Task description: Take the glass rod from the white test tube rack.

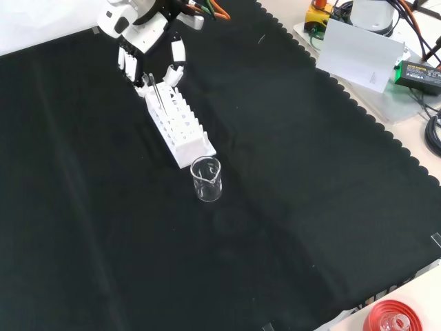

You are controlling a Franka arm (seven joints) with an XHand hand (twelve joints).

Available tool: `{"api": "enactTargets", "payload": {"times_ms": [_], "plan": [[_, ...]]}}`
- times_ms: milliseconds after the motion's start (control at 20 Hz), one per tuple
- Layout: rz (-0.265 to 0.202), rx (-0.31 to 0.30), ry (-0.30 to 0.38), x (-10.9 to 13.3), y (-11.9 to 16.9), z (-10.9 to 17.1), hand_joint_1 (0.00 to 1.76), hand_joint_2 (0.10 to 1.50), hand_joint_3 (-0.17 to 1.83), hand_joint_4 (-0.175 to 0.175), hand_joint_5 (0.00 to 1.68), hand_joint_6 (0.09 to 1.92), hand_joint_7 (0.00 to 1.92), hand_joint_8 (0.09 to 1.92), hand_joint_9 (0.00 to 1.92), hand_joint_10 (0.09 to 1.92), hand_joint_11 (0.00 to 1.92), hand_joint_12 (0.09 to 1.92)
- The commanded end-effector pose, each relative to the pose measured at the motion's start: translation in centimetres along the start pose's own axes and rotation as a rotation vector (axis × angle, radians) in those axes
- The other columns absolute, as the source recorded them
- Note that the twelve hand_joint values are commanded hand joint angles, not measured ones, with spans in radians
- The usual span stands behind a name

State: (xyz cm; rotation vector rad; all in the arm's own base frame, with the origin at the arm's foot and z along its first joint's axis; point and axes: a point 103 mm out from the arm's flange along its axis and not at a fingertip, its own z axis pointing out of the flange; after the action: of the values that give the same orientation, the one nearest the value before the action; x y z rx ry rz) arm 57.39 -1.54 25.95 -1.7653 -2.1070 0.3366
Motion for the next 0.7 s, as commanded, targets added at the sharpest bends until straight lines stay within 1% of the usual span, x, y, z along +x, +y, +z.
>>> {"api": "enactTargets", "payload": {"times_ms": [50, 150, 300, 450, 500, 550, 600, 650, 700], "plan": [[-0.013, -0.016, -0.017, 0.0, -0.1, 0.2, 1.07, 0.64, 0.67, -0.144, 0.8, 0.74, 0.77, 0.74, 0.96, 0.66, 0.73, 1.27], [-0.017, -0.029, -0.004, 0.3, 0.2, 0.1, 1.09, 0.63, 0.68, -0.144, 0.82, 0.74, 0.8, 0.74, 1.0, 0.65, 0.77, 1.26], [-0.03, -0.018, -0.005, 0.7, 0.6, 0.4, 1.11, 0.63, 0.68, -0.141, 0.83, 0.74, 0.82, 0.73, 1.03, 0.63, 0.81, 1.25], [-0.025, 0.001, -0.01, 0.7, 0.8, 0.7, 1.11, 0.63, 0.69, -0.139, 0.83, 0.75, 0.83, 0.73, 1.03, 0.63, 0.83, 1.24], [-0.002, 0.026, 0.044, 1.0, 1.2, 0.7, 1.11, 0.63, 0.69, -0.139, 0.83, 0.75, 0.83, 0.73, 1.04, 0.63, 0.83, 1.24], [-0.042, -0.021, 0.04, 1.1, 1.2, 0.6, 1.11, 0.63, 0.69, -0.138, 0.83, 0.75, 0.83, 0.72, 1.04, 0.63, 0.84, 1.24], [-0.016, 0.011, -0.038, 1.4, 1.6, -0.1, 1.11, 0.63, 0.7, -0.139, 0.83, 0.75, 0.83, 0.72, 1.04, 0.62, 0.85, 1.23], [-0.01, 0.013, -0.072, 1.6, 1.6, -0.5, 1.12, 0.63, 0.7, -0.144, 0.84, 0.75, 0.84, 0.72, 1.07, 0.6, 0.89, 1.22], [-0.007, 0.005, -0.095, 2.4, 1.6, -0.8, 1.15, 0.62, 0.72, -0.156, 0.87, 0.75, 0.87, 0.72, 1.14, 0.59, 0.98, 1.18]]}}
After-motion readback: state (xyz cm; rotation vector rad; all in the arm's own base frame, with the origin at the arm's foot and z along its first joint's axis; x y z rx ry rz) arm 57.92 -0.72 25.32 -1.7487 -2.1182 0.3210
